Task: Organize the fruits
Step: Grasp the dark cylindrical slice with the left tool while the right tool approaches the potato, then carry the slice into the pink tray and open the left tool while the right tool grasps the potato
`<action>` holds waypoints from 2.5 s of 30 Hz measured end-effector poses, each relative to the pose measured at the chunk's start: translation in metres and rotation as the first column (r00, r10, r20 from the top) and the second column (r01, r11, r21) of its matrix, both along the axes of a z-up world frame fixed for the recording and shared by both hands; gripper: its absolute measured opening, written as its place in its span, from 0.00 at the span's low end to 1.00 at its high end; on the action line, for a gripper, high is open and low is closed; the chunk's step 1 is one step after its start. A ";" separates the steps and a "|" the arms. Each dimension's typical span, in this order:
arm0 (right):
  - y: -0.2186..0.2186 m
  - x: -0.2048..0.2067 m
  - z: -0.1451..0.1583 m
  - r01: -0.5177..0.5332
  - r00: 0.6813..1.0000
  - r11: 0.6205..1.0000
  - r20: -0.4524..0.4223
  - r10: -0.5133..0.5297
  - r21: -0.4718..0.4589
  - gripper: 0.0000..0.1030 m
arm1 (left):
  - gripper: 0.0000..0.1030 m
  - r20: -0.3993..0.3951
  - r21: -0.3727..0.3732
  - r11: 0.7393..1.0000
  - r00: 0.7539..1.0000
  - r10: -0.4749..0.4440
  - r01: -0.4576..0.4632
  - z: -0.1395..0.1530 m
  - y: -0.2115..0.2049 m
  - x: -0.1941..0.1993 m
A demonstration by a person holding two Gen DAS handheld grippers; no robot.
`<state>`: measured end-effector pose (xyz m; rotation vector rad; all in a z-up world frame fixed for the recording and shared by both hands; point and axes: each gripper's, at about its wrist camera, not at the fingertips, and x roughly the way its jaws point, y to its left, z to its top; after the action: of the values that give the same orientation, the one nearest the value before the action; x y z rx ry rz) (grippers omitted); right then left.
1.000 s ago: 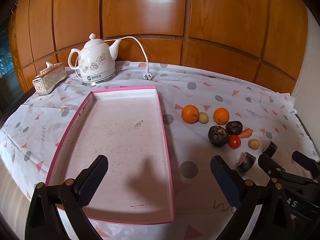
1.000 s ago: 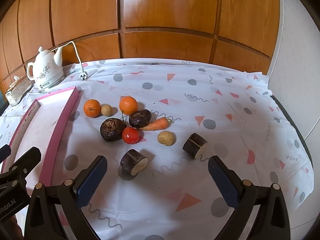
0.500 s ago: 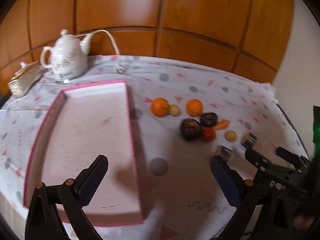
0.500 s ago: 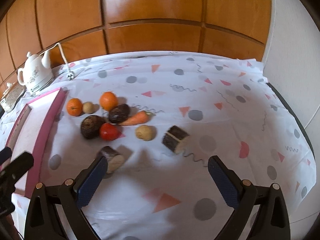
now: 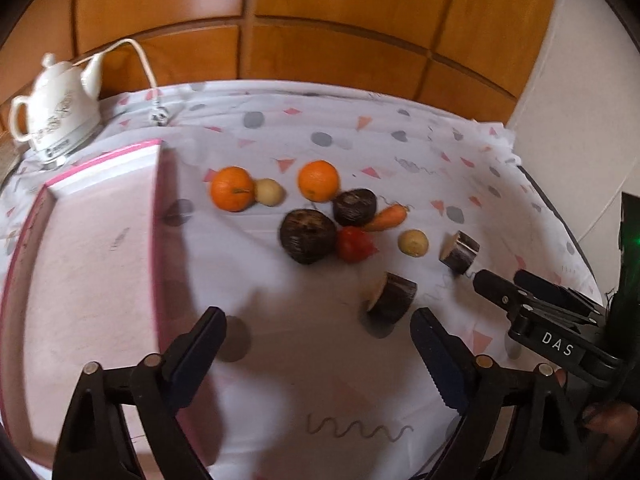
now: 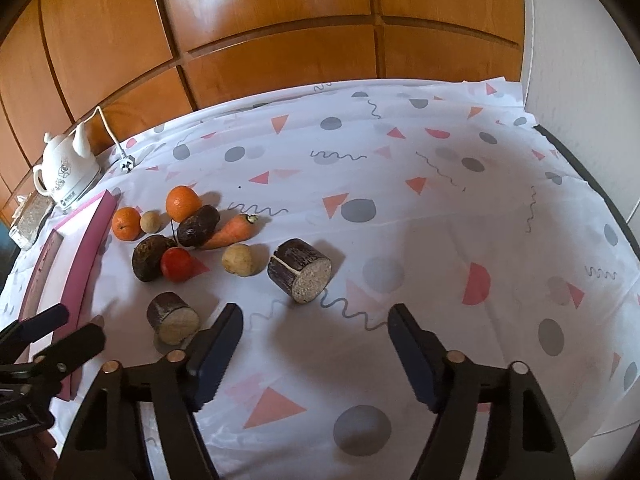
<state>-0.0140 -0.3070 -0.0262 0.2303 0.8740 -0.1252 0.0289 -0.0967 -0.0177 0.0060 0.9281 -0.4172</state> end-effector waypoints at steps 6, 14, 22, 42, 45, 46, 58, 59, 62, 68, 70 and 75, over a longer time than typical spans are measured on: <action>-0.003 0.006 -0.002 -0.038 0.999 0.999 0.019 0.038 0.015 0.61 | 0.79 -0.014 -0.009 0.998 0.998 -0.063 0.063 -0.010 -0.020 0.003; -0.004 0.012 -0.003 -0.057 0.998 0.998 0.020 0.056 0.019 0.61 | 0.73 0.018 0.010 0.993 0.993 -0.115 0.114 -0.018 -0.042 0.009; -0.004 0.010 -0.001 -0.072 0.997 0.997 0.030 0.071 0.019 0.49 | 0.34 0.022 0.017 0.991 0.991 -0.135 0.135 -0.032 -0.052 0.018; 0.030 0.049 -0.016 -0.214 0.977 0.973 0.027 0.212 0.091 0.26 | 0.26 0.073 0.033 0.992 0.989 -0.126 0.124 -0.041 -0.040 0.006; 0.031 0.052 -0.017 -0.210 0.978 0.975 0.023 0.208 0.079 0.26 | 0.26 0.073 0.006 0.993 0.990 -0.119 0.119 -0.042 -0.036 0.007; 0.031 0.053 -0.017 -0.206 0.979 0.976 0.023 0.205 0.073 0.26 | 0.26 0.077 0.004 0.993 0.990 -0.118 0.118 -0.042 -0.036 0.007; 0.038 0.071 -0.031 -0.229 0.973 0.973 0.009 0.229 -0.008 0.26 | 0.24 0.082 -0.009 0.993 0.990 -0.118 0.119 -0.042 -0.035 0.009; 0.039 0.070 -0.032 -0.229 0.973 0.973 0.013 0.229 -0.021 0.26 | 0.23 0.077 -0.015 0.993 0.990 -0.117 0.118 -0.042 -0.035 0.010; 0.039 0.069 -0.033 -0.225 0.974 0.974 0.022 0.225 -0.023 0.26 | 0.23 0.067 -0.014 0.991 0.989 -0.128 0.130 -0.041 -0.035 0.010; 0.040 0.068 -0.034 -0.220 0.975 0.975 0.029 0.221 -0.032 0.26 | 0.23 0.041 -0.016 0.995 0.994 -0.099 0.099 -0.035 -0.027 0.008; 0.043 0.068 -0.034 -0.218 0.975 0.975 0.028 0.219 -0.049 0.26 | 0.23 0.034 -0.032 0.996 0.996 -0.081 0.082 -0.030 -0.021 0.006; 0.049 0.068 -0.034 -0.213 0.976 0.972 0.020 0.216 -0.097 0.26 | 0.23 0.081 -0.064 0.998 0.997 -0.019 0.025 -0.009 -0.001 0.003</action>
<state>0.0543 -0.2580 -0.0599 0.0486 0.8547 0.0390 0.0317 -0.0975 -0.0266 -0.0259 0.8356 -0.4642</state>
